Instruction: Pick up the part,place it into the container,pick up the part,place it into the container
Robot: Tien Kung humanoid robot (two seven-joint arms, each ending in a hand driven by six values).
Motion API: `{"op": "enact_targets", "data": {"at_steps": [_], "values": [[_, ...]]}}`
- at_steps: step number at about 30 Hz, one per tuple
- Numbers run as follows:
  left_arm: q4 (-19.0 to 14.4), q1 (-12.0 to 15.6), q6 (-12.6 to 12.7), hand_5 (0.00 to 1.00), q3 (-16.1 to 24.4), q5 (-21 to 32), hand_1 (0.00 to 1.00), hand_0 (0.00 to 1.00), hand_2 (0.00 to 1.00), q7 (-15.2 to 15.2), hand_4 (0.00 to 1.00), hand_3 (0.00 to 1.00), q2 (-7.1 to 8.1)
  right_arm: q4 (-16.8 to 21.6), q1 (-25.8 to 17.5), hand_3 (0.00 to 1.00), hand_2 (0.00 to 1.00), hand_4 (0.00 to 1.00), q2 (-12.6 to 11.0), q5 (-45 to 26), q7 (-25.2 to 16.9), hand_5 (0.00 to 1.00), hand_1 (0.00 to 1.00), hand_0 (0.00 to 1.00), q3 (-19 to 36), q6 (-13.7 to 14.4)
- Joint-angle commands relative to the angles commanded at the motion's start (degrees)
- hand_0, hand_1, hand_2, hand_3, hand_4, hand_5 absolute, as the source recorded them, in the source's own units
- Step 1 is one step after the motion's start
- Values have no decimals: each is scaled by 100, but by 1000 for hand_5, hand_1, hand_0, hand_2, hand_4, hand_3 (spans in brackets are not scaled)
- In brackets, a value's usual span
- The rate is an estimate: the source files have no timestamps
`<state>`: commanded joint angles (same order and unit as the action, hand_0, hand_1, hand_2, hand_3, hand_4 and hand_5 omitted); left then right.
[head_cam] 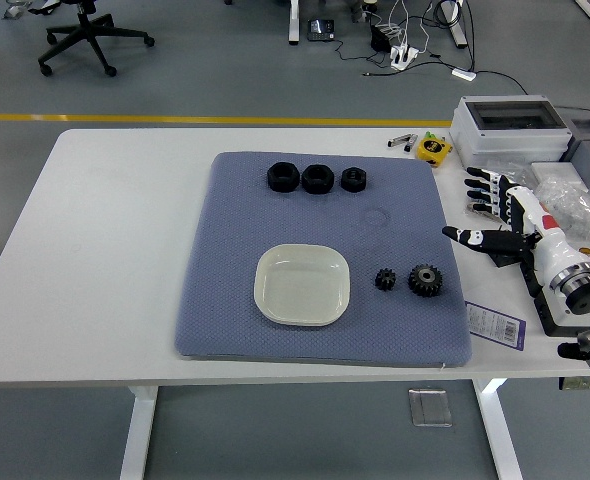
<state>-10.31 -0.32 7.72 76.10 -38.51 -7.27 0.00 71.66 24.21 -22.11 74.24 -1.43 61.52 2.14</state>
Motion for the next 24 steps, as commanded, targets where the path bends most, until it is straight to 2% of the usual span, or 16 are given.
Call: {"op": "enact_targets", "data": {"at_steps": [3, 7, 11, 13, 19, 24], "values": [[0, -1, -1, 751, -2, 1, 847, 876, 877, -1, 583, 636, 0, 20, 104, 903, 850, 934, -80, 392, 60, 9, 805, 795, -85, -303], [0, -4, 1, 752, 2, -6, 847, 876, 877, -4, 584, 637, 0, 49, 351, 878, 833, 943, -220, 1390, 130, 9, 788, 782, -316, -866], [0, -8, 2, 752, -3, 7, 847, 876, 877, -3, 584, 637, 0, 52, 610, 878, 833, 943, -315, 2313, 171, 9, 788, 782, -576, -1203], [0, -14, 0, 752, 0, 0, 847, 877, 877, -1, 585, 638, 0, 46, 771, 843, 802, 949, -366, 2737, 179, 23, 766, 754, -770, -1365], [0, -30, -3, 751, -15, 26, 847, 877, 877, 12, 585, 638, 0, -72, 1213, 820, 785, 950, -436, 3347, 190, 28, 749, 725, -1324, -1611], [0, -42, -5, 750, -22, 46, 847, 877, 876, 20, 586, 638, 0, -225, 1522, 814, 775, 948, -413, 3529, 220, 32, 737, 711, -1742, -1709]]}}
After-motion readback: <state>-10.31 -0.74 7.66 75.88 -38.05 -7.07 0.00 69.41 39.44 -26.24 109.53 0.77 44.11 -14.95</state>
